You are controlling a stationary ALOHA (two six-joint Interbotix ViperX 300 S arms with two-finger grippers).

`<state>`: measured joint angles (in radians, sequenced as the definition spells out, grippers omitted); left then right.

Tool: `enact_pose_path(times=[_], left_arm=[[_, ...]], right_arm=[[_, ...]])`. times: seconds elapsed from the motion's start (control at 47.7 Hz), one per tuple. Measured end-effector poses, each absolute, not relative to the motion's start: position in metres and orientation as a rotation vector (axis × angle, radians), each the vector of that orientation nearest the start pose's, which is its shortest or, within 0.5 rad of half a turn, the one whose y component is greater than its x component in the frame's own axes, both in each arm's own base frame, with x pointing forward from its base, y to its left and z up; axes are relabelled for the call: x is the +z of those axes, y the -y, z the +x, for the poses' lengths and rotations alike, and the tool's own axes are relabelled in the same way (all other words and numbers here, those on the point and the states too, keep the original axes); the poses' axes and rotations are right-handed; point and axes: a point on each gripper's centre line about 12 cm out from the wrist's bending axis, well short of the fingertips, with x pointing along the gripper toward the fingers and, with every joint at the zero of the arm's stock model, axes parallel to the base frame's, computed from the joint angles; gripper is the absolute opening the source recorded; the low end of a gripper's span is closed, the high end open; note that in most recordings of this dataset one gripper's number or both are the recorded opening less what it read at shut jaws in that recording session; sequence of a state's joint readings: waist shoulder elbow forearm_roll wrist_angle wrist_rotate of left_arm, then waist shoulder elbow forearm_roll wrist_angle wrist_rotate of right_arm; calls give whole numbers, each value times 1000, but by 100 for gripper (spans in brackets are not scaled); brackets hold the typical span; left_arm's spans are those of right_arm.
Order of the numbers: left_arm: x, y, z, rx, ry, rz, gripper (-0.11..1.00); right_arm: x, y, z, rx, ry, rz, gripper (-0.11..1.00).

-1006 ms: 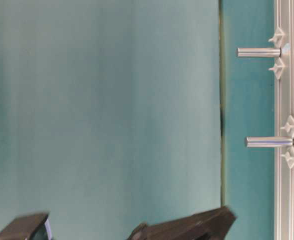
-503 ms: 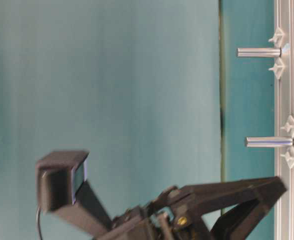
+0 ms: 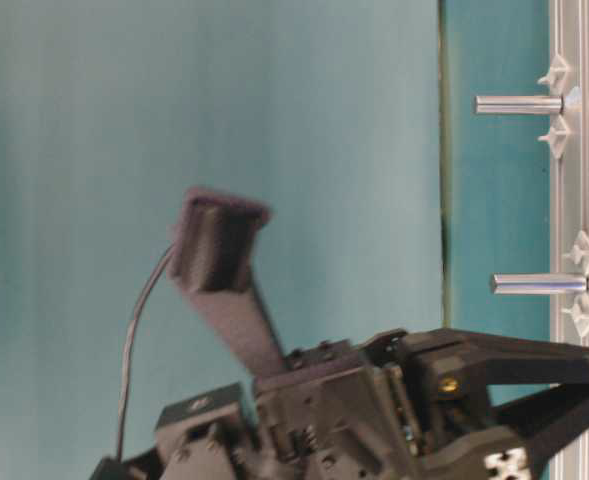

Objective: Find the location of the shaft and insert the large gear.
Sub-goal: 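Lower the left gripper over the blue gear and grasp its hub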

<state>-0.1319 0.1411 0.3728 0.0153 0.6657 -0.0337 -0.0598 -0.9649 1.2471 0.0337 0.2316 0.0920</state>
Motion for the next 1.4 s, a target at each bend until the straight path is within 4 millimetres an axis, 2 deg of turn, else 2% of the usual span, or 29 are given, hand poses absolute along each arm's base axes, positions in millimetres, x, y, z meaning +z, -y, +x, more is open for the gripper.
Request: enact_pose_path(times=[0.712, 0.817, 0.922, 1.111, 1.194, 1.257, 1.404], left_arm=[[156, 54, 409, -104, -1210, 81, -1], [156, 53, 409, -103, -1208, 80, 1], [156, 54, 409, -102, -1208, 78, 15], [151, 54, 409, -79, -1222, 47, 70], [150, 54, 411, -68, -1224, 31, 89], [147, 54, 411, -58, -1234, 19, 95], [144, 54, 412, -48, -1240, 6, 95]], right_arm=[[202, 10, 176, -83, -516, 140, -1], [202, 10, 176, -83, -516, 140, -1], [202, 10, 176, -83, -514, 140, -1], [201, 10, 176, -83, -517, 140, -1], [201, 10, 176, -83, -516, 140, -1], [201, 10, 176, -83, -516, 140, -1], [201, 10, 176, -83, -516, 140, -1]])
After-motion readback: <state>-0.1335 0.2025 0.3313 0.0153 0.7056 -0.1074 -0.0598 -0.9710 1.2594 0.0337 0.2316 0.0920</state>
